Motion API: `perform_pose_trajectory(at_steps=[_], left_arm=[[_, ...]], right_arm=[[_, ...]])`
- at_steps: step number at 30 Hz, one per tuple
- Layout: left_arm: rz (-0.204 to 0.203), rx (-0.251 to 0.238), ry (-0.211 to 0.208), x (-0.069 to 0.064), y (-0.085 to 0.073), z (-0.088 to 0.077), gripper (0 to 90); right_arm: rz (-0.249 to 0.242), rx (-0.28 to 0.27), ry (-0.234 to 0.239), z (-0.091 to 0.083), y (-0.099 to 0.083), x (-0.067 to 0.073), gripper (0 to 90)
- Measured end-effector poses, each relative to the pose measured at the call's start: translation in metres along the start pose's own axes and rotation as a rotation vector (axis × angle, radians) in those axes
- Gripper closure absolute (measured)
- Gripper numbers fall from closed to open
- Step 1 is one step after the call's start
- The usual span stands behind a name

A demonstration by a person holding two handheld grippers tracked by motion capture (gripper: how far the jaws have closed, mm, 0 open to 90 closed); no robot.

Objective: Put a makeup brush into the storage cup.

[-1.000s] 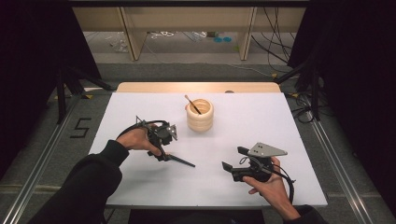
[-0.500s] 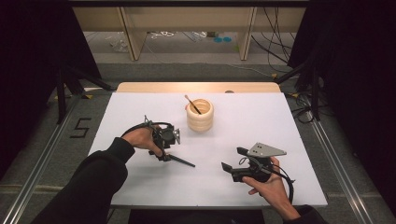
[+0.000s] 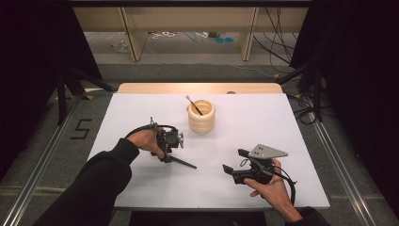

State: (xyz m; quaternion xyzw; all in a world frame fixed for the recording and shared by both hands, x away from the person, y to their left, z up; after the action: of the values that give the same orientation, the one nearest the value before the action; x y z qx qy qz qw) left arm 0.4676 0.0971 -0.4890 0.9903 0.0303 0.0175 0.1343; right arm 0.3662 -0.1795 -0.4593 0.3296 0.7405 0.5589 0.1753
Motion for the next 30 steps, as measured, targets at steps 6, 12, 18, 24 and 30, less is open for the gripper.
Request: perform_pose_trajectory(at_steps=[6,12,18,24,30], left_arm=[[0.019,0.024,-0.018,0.000,0.005,0.003,61.0],[0.033,0.051,-0.037,0.000,0.005,0.010,64.5],[0.039,0.056,-0.048,0.001,0.005,0.011,68.2],[0.052,0.091,-0.048,0.001,0.007,0.011,72.5],[0.046,0.104,-0.056,0.001,0.008,0.011,77.4]], right_arm=[[-0.001,0.003,0.004,0.000,0.000,0.000,17.0],[0.000,0.001,0.009,0.000,-0.001,0.000,17.0],[0.005,0.004,0.014,0.000,-0.001,0.001,17.0],[0.009,-0.006,0.026,0.002,-0.001,0.001,17.1],[0.022,0.002,0.032,0.001,-0.001,0.002,17.2]])
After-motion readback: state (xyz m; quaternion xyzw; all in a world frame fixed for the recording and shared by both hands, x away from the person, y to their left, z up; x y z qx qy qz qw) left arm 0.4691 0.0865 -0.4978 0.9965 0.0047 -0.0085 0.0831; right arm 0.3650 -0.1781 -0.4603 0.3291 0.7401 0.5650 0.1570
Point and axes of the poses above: each handheld gripper's, and its own axes: z roughly forward along the jaws, y roughly out of its top, x roughly to its left, the point moved 4 cm from there along z, roughly forward along the jaws, and after that the axes turned 9 degrees about -x, right-handed, at the moved point
